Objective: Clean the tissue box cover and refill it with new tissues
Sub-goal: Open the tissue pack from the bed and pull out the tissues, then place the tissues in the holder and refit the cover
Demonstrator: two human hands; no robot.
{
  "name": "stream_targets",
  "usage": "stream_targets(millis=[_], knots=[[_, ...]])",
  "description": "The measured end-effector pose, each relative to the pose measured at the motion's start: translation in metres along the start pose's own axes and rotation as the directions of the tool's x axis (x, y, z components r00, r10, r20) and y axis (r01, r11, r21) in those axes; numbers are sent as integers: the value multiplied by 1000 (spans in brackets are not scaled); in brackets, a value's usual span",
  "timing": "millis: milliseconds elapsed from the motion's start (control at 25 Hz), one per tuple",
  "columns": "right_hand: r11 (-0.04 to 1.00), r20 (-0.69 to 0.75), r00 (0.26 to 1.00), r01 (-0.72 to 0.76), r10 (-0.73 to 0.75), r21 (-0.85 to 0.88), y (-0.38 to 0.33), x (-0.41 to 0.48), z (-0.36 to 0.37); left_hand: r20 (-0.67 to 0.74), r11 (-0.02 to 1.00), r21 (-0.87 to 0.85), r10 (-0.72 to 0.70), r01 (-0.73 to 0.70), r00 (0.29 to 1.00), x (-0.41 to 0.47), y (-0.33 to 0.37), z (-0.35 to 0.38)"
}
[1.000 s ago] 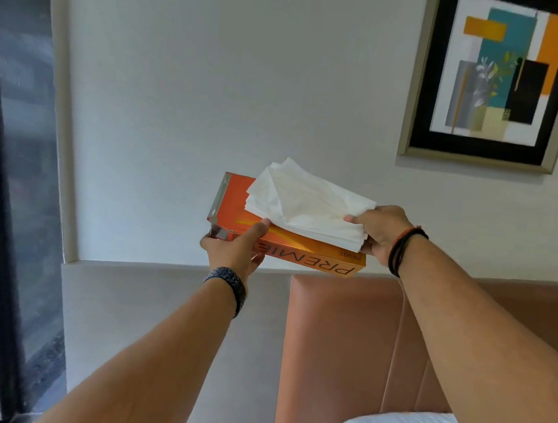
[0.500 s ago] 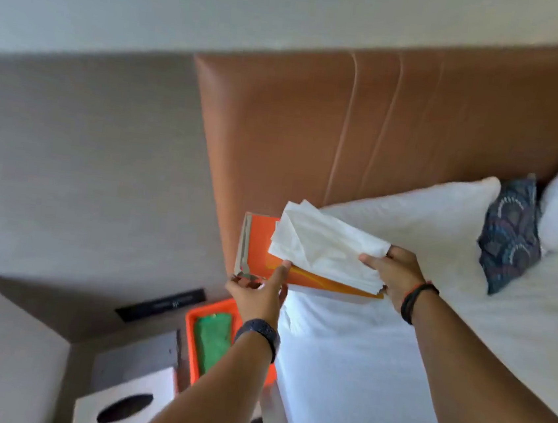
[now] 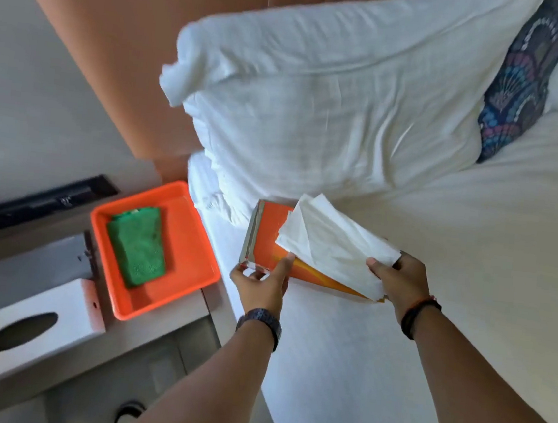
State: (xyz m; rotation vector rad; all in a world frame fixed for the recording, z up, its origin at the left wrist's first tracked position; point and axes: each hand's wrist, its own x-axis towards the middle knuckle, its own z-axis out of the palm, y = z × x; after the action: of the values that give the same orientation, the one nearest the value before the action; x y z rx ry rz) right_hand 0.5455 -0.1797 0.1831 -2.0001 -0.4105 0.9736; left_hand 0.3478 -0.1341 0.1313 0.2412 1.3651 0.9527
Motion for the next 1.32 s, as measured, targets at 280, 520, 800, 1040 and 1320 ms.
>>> stream_targets(millis=[280, 520, 800, 1040, 1320], knots=[[997, 59, 996, 64, -61, -49, -16, 3, 7, -153, 874, 477, -26, 97, 988, 12, 36, -19], [927, 437, 866, 340, -242, -160, -132, -30, 58, -61, 938, 337, 101, -75, 993, 19, 139, -60], [897, 688, 698, 414, -201, -157, -170, -78, 274, 408, 962, -128, -169, 240, 897, 83, 266, -198], [881, 714, 694, 389, -89, -269, -95, -102, 492, 64, 966, 257, -50, 32, 997, 170, 323, -365], [841, 679, 728, 311, 89, -443, 31, -90, 630, -186, 845, 515, -56, 145, 981, 278, 282, -481]])
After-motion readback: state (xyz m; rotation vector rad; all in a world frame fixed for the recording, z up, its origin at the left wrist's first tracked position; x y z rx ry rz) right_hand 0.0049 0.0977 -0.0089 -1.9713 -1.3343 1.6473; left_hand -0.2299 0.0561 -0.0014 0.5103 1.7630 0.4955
